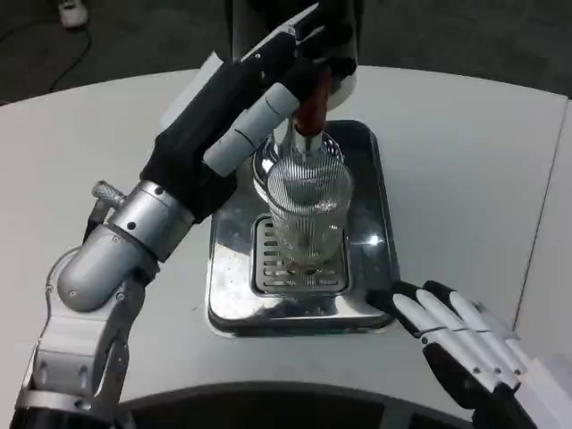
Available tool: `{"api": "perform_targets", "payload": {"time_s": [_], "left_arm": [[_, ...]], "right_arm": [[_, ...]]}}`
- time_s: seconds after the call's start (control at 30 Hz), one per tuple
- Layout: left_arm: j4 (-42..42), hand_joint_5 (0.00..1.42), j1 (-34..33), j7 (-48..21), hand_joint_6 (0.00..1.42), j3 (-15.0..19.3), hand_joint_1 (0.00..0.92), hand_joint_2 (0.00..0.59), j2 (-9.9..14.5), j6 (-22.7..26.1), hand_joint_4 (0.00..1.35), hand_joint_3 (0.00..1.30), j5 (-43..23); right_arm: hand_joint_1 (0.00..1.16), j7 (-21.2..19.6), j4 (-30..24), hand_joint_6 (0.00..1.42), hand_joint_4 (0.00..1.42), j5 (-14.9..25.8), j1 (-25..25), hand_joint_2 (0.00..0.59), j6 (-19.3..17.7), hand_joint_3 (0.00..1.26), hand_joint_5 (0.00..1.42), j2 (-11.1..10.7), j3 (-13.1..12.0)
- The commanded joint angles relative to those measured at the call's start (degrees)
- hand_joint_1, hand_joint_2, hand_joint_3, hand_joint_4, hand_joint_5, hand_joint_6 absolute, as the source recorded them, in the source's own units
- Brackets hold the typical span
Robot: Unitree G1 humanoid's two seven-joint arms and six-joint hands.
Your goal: Grasp the cup under the faucet to collect the drink, then remove the cup.
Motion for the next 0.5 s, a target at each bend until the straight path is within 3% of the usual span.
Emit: {"api": "perform_targets", "payload": {"time_s": [0.03,0.13,0.5], "left_arm": [[-1.13,0.20,1.28,-1.20,0.19,-0.81,0.196,0.102,-0.72,0.86,0.12,0.13,0.34],[0.11,0.20,0.95,-2.72,0.19,-1.29,0.191,0.103,-0.07,0.39,0.12,0.13,1.08],[4.06,0.20,-1.80,-9.66,0.16,-7.51,0.006,0.087,8.85,-8.38,0.13,0.20,11.54]], "right_arm": [[0.56,-0.58,-0.73,0.00,0.05,0.64,5.07,0.446,-0.39,0.10,0.00,2.03,0.28],[0.56,-0.71,-0.73,0.00,0.05,0.78,5.28,0.446,-0.59,0.10,0.00,2.02,0.23],[0.56,0.04,-0.73,0.00,0.05,-1.22,1.97,0.446,1.13,0.10,0.00,2.12,3.03]]}}
